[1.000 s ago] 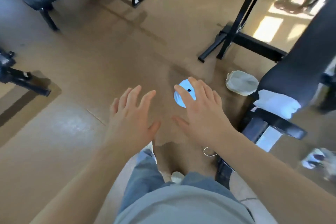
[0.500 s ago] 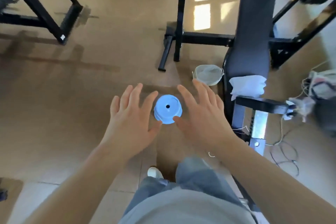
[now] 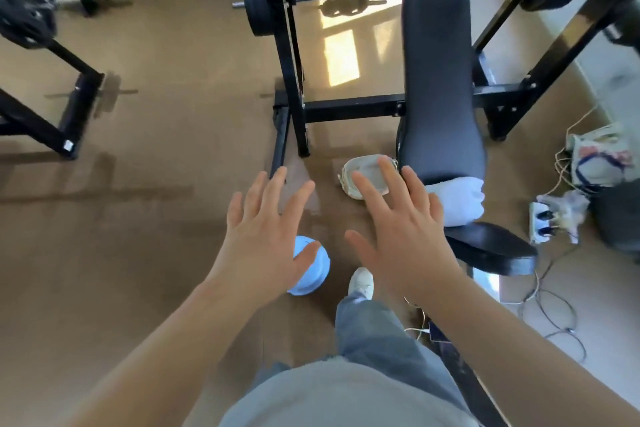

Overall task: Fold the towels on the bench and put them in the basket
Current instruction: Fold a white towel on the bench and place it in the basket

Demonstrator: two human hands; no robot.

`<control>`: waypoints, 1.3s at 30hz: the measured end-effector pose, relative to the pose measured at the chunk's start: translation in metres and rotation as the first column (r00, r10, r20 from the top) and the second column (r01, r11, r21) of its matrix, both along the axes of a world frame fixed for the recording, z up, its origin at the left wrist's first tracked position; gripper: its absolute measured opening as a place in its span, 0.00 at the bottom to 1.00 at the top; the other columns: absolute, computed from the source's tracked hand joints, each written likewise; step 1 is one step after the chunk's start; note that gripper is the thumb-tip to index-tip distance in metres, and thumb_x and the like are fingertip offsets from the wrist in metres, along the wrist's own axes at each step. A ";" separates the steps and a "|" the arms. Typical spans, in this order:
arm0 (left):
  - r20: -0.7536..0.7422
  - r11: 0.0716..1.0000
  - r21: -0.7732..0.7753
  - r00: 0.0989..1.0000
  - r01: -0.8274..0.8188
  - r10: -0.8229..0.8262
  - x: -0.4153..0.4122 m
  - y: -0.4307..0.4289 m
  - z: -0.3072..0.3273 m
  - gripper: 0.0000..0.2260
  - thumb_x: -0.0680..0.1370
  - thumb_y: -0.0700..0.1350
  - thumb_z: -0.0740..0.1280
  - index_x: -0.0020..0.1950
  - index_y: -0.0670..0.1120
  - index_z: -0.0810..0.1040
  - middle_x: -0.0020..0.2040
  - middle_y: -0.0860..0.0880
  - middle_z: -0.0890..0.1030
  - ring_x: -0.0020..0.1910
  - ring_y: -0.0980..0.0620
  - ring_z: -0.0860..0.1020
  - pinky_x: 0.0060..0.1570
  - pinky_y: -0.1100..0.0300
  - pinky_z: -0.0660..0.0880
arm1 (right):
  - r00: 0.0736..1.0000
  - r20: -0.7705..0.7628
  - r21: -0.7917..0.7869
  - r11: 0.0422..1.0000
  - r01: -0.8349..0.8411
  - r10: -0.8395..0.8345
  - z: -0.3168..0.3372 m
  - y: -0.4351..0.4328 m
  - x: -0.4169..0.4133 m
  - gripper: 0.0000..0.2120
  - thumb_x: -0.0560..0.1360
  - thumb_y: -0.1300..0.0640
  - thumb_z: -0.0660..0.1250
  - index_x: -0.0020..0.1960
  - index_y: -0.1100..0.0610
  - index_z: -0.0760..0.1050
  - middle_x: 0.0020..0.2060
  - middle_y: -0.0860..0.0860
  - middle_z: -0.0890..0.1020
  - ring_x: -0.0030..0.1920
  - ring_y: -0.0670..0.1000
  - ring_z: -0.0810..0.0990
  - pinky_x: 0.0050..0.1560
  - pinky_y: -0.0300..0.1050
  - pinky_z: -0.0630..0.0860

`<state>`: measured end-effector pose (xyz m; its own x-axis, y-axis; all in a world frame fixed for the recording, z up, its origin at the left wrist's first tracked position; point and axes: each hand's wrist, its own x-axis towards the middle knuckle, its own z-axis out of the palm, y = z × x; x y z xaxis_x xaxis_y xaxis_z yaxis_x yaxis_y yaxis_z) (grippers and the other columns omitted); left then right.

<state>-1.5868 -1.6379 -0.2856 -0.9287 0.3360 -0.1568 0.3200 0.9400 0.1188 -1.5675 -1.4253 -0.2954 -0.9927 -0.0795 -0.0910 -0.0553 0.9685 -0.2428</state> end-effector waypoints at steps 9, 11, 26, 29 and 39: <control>-0.020 0.996 -0.026 0.996 0.081 -0.081 -0.132 0.088 0.017 0.37 0.79 0.65 0.59 0.81 0.57 0.44 0.82 0.45 0.43 0.81 0.42 0.41 0.77 0.40 0.46 | 0.999 0.036 -0.001 0.999 0.038 -0.038 0.019 0.083 -0.114 0.38 0.78 0.35 0.62 0.81 0.39 0.46 0.82 0.51 0.44 0.81 0.61 0.44 0.75 0.73 0.54; -0.029 0.992 -0.019 0.992 0.121 -0.121 -0.157 0.103 0.017 0.37 0.79 0.65 0.60 0.81 0.56 0.45 0.83 0.44 0.44 0.81 0.41 0.43 0.76 0.39 0.47 | 0.996 0.042 -0.020 0.997 0.080 -0.079 0.021 0.095 -0.131 0.38 0.78 0.35 0.61 0.80 0.39 0.45 0.82 0.50 0.43 0.81 0.61 0.44 0.75 0.73 0.53; -0.084 0.772 -0.078 0.767 0.631 -0.636 -0.385 0.159 -0.004 0.38 0.74 0.64 0.68 0.79 0.51 0.59 0.79 0.39 0.61 0.78 0.36 0.60 0.71 0.36 0.62 | 0.851 -0.003 -0.020 0.851 0.525 -0.525 0.004 0.099 -0.268 0.38 0.77 0.37 0.65 0.80 0.42 0.52 0.82 0.52 0.48 0.80 0.62 0.50 0.73 0.73 0.58; -0.083 0.659 -0.092 0.654 0.747 -0.752 -0.435 0.167 0.000 0.38 0.75 0.63 0.67 0.79 0.52 0.57 0.78 0.40 0.61 0.77 0.36 0.61 0.70 0.36 0.64 | 0.770 -0.025 -0.013 0.771 0.637 -0.637 -0.001 0.084 -0.299 0.38 0.76 0.38 0.68 0.80 0.43 0.55 0.81 0.54 0.52 0.79 0.64 0.54 0.70 0.75 0.61; -0.028 0.468 -0.064 0.468 0.881 -0.883 -0.518 0.187 -0.028 0.37 0.75 0.64 0.67 0.79 0.53 0.56 0.78 0.41 0.61 0.77 0.38 0.62 0.70 0.38 0.65 | 0.573 -0.023 -0.010 0.574 0.819 -0.819 -0.035 0.074 -0.361 0.39 0.74 0.39 0.69 0.80 0.44 0.57 0.81 0.55 0.55 0.79 0.63 0.56 0.69 0.74 0.62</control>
<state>-2.1053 -1.4513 -0.3139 -0.1492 0.9770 -0.1521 0.9861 0.1583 0.0496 -1.9282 -1.3509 -0.3308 -0.6362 0.7686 -0.0677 0.7564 0.6040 -0.2509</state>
